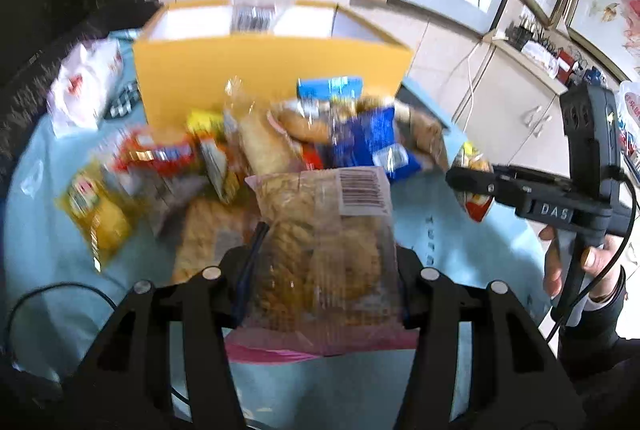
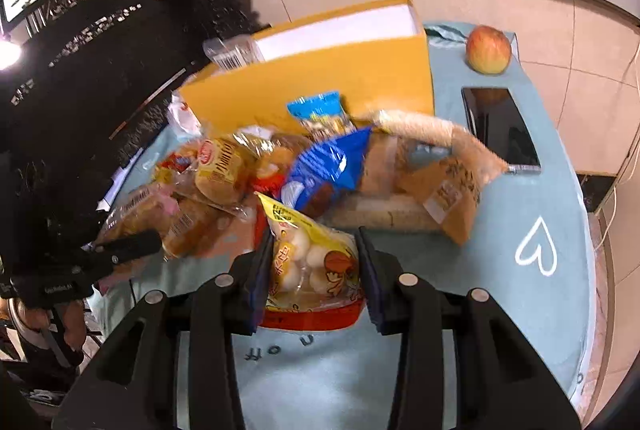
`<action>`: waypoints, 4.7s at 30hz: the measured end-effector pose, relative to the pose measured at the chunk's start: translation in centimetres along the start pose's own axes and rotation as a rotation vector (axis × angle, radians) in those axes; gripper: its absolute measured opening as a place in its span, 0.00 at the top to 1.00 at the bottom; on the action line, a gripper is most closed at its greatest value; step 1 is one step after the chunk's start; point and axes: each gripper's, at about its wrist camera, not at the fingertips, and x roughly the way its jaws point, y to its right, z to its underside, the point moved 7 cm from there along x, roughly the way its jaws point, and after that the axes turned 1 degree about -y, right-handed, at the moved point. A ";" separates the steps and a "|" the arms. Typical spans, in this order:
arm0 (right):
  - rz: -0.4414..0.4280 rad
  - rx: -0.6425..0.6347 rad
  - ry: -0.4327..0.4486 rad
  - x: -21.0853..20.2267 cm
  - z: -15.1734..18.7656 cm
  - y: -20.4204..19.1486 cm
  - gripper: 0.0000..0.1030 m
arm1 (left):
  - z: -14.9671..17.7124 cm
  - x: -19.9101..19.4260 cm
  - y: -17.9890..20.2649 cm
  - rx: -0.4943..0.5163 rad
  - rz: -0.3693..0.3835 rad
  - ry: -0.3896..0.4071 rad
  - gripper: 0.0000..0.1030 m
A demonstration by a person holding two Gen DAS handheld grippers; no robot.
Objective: Organize snacks
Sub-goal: 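Carry both held bags into the yellow box and release them, then grasp the cracker bag with left gripper while right gripper grasps blue chip bag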
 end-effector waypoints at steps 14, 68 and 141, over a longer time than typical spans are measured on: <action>-0.036 -0.059 0.136 -0.6 -10.7 -2.2 0.60 | -12.2 0.0 -3.6 -0.023 -0.102 0.143 0.49; 0.201 -0.133 0.022 2.9 0.8 -2.0 0.09 | 0.6 2.9 -5.6 -0.017 -0.286 -0.067 0.06; 0.007 0.119 0.106 -1.0 -3.2 -0.2 0.63 | -1.7 -1.9 -3.8 -0.028 -0.225 0.049 0.55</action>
